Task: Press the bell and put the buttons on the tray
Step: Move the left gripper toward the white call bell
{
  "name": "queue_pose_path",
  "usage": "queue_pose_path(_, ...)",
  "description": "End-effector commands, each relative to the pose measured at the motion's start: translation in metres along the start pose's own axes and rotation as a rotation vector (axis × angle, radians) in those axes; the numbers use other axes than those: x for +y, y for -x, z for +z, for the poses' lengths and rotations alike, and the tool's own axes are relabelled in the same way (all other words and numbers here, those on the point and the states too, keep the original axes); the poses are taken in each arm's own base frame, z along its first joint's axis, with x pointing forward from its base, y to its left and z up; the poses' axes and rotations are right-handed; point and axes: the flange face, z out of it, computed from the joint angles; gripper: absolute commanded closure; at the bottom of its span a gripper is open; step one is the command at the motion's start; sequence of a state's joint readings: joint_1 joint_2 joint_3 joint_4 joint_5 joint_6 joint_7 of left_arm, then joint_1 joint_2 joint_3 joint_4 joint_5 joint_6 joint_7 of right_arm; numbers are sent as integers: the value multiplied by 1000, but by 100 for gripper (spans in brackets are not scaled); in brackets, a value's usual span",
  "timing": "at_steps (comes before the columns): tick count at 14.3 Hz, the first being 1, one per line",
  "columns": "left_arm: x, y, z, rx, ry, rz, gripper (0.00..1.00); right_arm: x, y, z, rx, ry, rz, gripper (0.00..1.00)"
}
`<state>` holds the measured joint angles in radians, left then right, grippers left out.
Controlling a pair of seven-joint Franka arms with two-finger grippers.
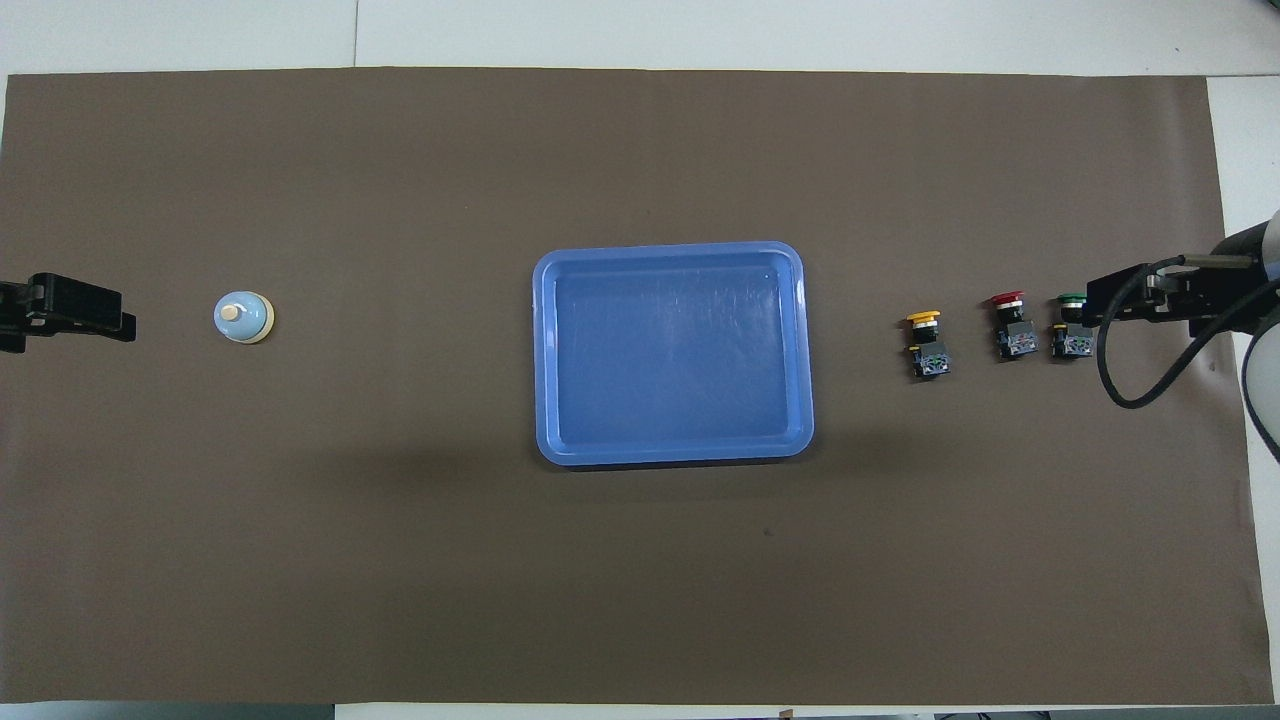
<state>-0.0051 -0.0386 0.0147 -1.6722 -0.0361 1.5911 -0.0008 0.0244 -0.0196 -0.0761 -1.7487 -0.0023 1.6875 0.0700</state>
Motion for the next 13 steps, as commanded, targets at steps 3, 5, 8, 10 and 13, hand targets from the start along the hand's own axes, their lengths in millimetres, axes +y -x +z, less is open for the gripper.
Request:
queue_pose_path(3, -3, -3, -3, -5, -22, 6, 0, -1, 3, -3, -3, 5, -15, 0)
queue_pose_path(5, -5, 0, -1, -6, -19, 0, 0, -3, 4, -4, 0, 5, -19, 0)
queue_pose_path(8, -2, -1, 5, 13, -21, -2, 16, -3, 6, -8, 8, 4, -23, 0)
queue_pose_path(10, -9, -1, 16, 3, -20, -13, 100, 1, 8, -7, -3, 4, -20, 0)
queue_pose_path(13, -13, -10, 36, 9, -36, 0, 100, 8, 14, -2, -26, 2, -96, 0)
